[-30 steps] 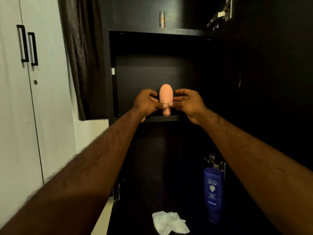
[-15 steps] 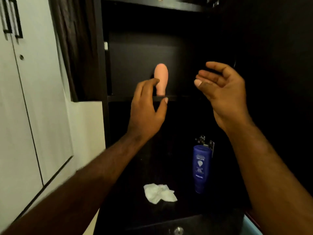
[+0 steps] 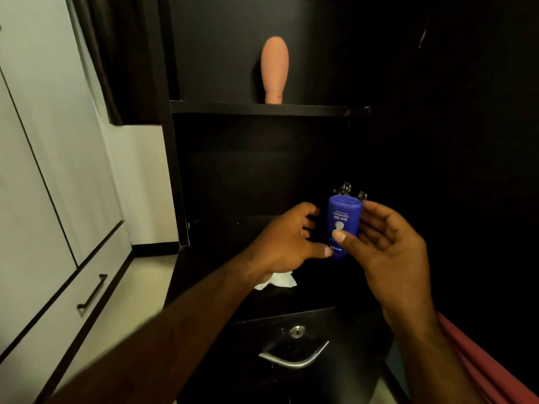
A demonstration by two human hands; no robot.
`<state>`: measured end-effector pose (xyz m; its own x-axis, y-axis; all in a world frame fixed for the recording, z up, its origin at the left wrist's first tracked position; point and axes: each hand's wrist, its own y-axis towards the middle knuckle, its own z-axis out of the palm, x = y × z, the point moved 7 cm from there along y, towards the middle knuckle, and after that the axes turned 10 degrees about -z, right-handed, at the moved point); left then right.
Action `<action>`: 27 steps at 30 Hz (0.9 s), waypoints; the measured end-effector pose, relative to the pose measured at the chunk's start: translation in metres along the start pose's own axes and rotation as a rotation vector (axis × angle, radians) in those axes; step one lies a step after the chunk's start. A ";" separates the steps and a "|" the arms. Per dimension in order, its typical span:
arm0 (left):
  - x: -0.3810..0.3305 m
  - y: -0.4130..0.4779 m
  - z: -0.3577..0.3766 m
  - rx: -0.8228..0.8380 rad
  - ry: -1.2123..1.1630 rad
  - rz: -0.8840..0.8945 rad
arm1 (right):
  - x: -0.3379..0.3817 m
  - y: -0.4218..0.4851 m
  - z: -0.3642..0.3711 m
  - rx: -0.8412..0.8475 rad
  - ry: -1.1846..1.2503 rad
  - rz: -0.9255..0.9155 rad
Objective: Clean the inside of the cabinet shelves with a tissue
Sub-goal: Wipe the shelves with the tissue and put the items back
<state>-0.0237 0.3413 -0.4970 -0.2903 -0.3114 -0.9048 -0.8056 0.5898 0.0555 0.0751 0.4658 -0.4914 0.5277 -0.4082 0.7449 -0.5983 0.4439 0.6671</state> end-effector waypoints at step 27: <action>0.080 -0.156 -0.120 -0.800 -0.259 0.214 | 0.014 -0.074 0.112 0.634 -0.474 -0.245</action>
<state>0.0167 0.1350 -0.5271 -0.4291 -0.0170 -0.9031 -0.8964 -0.1153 0.4281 0.0594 0.3381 -0.5308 0.4615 -0.7911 0.4015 -0.8009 -0.1769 0.5720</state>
